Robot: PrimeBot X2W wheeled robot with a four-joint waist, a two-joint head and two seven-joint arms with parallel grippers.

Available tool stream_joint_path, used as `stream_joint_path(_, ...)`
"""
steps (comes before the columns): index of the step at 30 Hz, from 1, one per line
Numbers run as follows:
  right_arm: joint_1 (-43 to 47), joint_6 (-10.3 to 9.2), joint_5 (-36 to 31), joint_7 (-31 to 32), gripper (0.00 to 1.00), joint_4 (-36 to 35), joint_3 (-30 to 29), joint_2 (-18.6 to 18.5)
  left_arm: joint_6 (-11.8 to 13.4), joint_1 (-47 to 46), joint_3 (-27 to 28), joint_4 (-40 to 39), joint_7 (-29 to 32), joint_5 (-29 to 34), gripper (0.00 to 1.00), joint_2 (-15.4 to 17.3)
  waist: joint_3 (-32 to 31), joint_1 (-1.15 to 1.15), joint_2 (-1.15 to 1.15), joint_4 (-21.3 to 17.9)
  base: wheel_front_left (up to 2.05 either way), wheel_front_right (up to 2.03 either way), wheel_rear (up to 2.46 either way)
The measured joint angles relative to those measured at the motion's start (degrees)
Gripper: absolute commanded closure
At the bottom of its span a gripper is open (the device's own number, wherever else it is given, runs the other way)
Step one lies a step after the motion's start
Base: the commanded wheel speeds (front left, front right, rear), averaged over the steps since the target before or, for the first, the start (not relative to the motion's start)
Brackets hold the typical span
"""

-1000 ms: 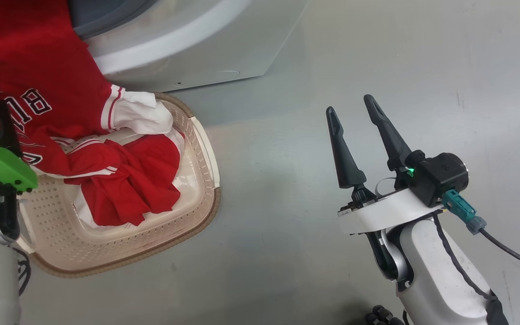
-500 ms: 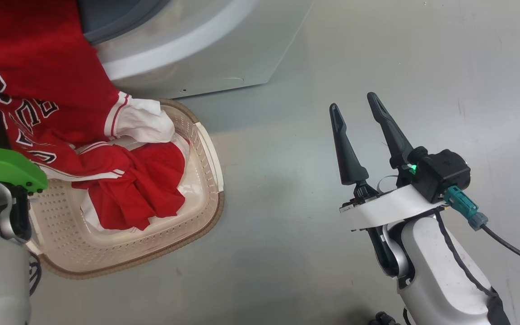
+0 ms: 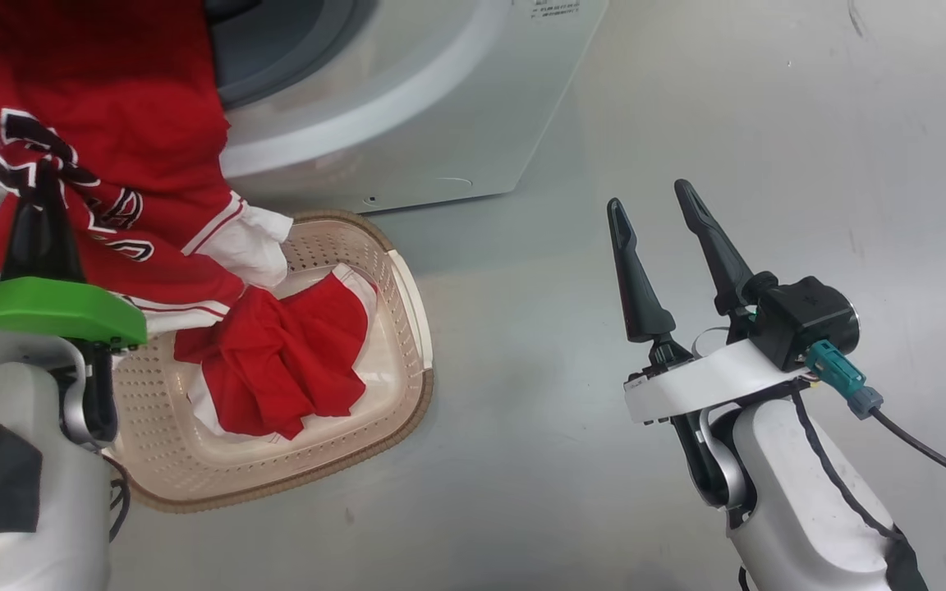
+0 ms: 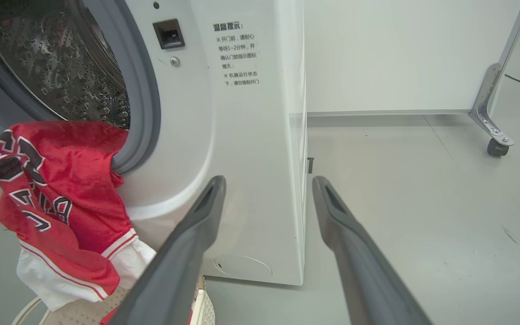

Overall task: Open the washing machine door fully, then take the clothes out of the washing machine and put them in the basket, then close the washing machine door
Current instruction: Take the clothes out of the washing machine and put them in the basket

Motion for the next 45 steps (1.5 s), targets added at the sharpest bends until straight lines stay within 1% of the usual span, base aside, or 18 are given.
stream_joint_path(4,0.71,0.1,-0.16,0.0,0.0,0.88,0.08,0.0,-0.47,1.31,-0.22,-3.64,-0.21,0.73,1.0,-0.98,-1.69,0.0,0.0,0.72,0.0,0.0,0.0)
stream_joint_path(7,1.23,0.57,-0.26,0.0,0.0,1.54,0.11,0.0,-0.66,2.83,-0.68,-6.34,-0.2,1.47,1.0,-1.54,-3.14,0.0,0.0,1.08,0.0,0.0,0.0)
stream_joint_path(12,2.95,0.59,-0.48,0.0,0.0,2.47,-0.27,0.0,-0.98,4.28,-0.47,-14.01,-0.19,2.98,1.0,-3.01,-5.73,0.0,0.0,1.65,0.0,0.0,0.0)
stream_joint_path(22,5.63,1.33,-0.57,0.0,0.0,3.66,-0.57,0.01,-1.02,8.76,-0.12,-25.58,-0.19,5.27,1.0,-4.01,-10.56,0.0,0.0,2.75,0.0,0.0,0.0)
stream_joint_path(24,5.93,1.81,-0.57,0.0,0.0,3.91,-0.34,0.01,-1.19,10.07,-0.15,-27.47,-0.2,5.36,1.0,-4.09,-11.41,0.0,0.0,2.85,0.0,0.0,0.0)
stream_joint_path(26,6.19,1.85,-0.58,0.0,0.0,3.92,-0.22,0.03,-1.19,11.91,-0.44,-28.91,-0.2,5.9,1.0,-4.12,-12.18,0.0,0.0,2.85,0.0,0.0,0.0)
stream_joint_path(33,6.92,2.08,-0.99,0.0,0.0,3.71,-0.35,0.02,-1.26,18.22,-3.14,-30.72,-0.2,6.49,1.0,-4.66,-13.28,0.0,0.0,2.53,0.0,0.0,0.0)
stream_joint_path(39,7.16,2.11,-1.0,0.0,0.0,3.18,-0.12,0.02,-1.26,24.14,-5.13,-28.81,-0.19,6.35,1.0,-4.77,-12.68,0.0,0.0,2.11,0.0,0.0,0.0)
stream_joint_path(45,7.15,2.11,-1.0,0.0,0.0,2.07,0.36,0.02,-1.52,26.61,-6.88,-26.14,0.41,4.64,1.0,-4.81,-10.9,0.0,0.0,1.36,0.0,0.0,0.0)
